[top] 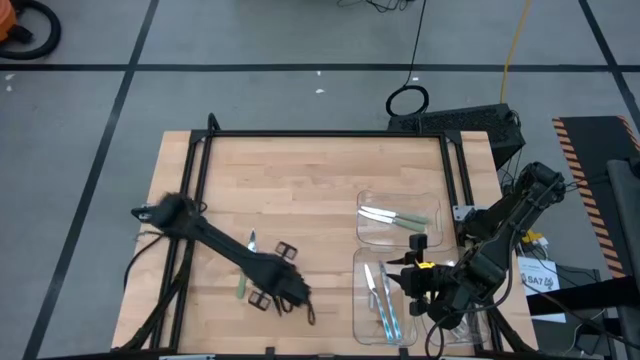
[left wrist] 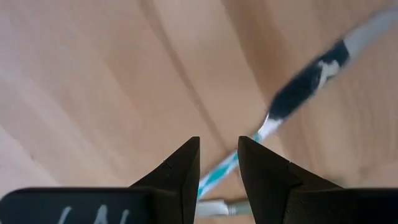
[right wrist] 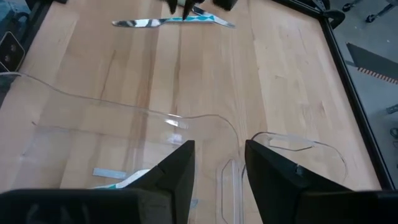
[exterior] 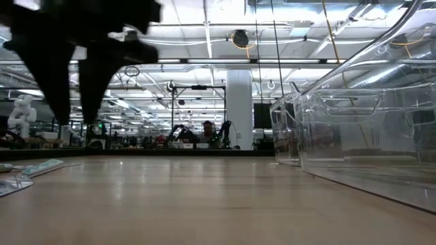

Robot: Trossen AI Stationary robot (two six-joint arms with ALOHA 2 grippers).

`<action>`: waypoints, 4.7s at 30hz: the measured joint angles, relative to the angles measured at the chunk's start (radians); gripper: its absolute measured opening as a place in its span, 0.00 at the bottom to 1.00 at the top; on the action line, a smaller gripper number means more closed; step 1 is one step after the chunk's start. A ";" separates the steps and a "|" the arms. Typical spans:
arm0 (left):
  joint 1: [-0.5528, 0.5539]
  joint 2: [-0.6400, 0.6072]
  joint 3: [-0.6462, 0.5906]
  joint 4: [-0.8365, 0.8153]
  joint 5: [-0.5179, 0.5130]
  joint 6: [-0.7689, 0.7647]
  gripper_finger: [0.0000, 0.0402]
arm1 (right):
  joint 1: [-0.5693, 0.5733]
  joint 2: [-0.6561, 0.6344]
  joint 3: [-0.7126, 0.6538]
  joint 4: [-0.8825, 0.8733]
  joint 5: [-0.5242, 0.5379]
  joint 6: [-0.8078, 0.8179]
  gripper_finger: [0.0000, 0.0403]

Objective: Sort silverware by color (type)
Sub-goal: Put the blue knife into the bottom left transparent bin

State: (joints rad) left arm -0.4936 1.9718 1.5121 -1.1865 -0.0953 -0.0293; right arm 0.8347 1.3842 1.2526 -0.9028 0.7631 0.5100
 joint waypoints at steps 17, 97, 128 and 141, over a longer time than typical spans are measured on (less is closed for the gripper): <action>-0.020 -0.341 -0.553 0.277 -0.020 0.092 0.29 | -0.002 0.000 0.000 0.008 0.048 0.031 0.34; 0.020 -0.186 -0.084 0.616 -0.206 0.418 0.08 | -0.002 0.000 0.000 0.002 0.088 0.054 0.34; 0.229 -0.199 -0.154 1.088 0.161 0.423 0.08 | -0.001 -0.011 -0.081 -0.023 0.177 0.146 0.34; 0.179 -0.187 -0.209 1.524 0.289 0.302 0.09 | -0.002 -0.029 -0.031 0.002 0.251 0.180 0.34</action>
State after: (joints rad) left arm -0.3143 1.7847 1.3033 0.3373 0.1936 0.2725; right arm 0.8322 1.3548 1.2221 -0.9005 1.0141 0.6896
